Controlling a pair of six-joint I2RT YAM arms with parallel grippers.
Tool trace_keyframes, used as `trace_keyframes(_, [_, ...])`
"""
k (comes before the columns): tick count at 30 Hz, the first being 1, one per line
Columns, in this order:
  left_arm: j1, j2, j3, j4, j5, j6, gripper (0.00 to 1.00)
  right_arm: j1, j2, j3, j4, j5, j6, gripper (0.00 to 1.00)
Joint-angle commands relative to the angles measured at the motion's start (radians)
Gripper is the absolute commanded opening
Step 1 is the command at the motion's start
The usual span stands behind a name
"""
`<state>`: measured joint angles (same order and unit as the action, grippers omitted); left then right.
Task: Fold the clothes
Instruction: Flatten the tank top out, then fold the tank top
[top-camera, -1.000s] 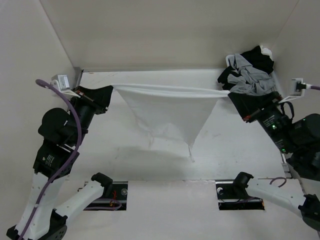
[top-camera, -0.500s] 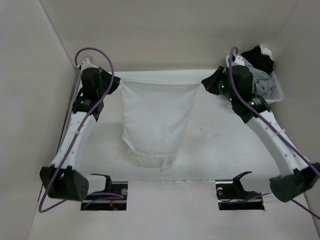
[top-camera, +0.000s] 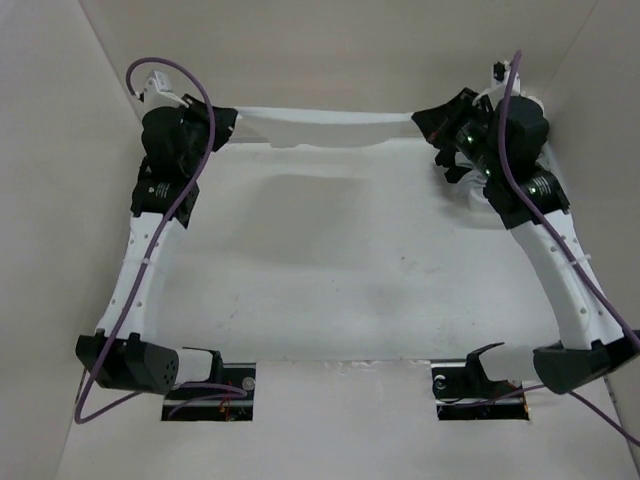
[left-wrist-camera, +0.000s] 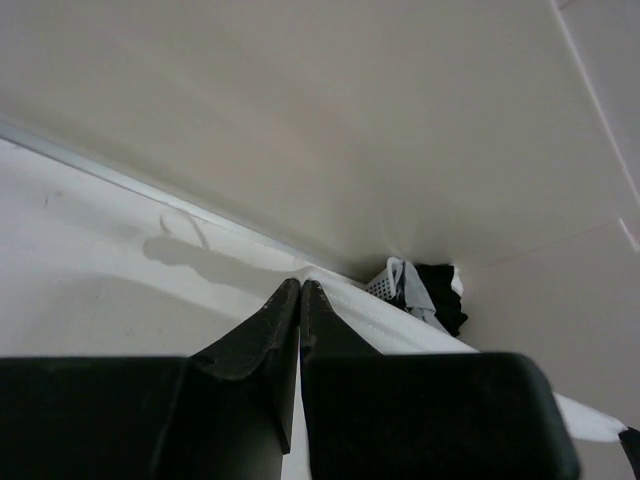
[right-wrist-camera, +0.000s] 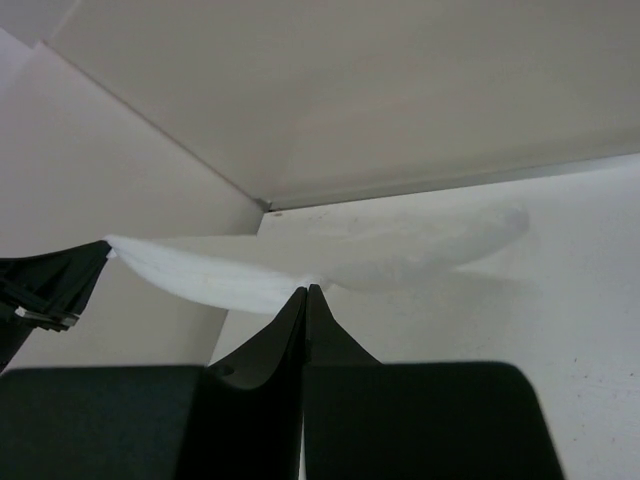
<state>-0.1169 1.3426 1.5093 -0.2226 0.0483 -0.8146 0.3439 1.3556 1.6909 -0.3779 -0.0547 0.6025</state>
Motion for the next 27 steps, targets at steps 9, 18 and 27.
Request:
trace_keyframes(9, [-0.063, -0.259, -0.689, 0.163, -0.057, 0.006, 0.01, 0.074, -0.331, -0.768, 0.18, 0.059, 0.074, 0.0])
trace_keyframes(18, [-0.053, -0.627, -1.165, 0.008, 0.041, -0.053, 0.01, 0.356, -0.627, -1.287, 0.163, 0.171, 0.322, 0.0])
trace_keyframes(27, [-0.139, -0.791, -1.155, -0.138, -0.047, -0.143, 0.01, 0.593, -0.685, -1.289, 0.065, 0.296, 0.433, 0.0])
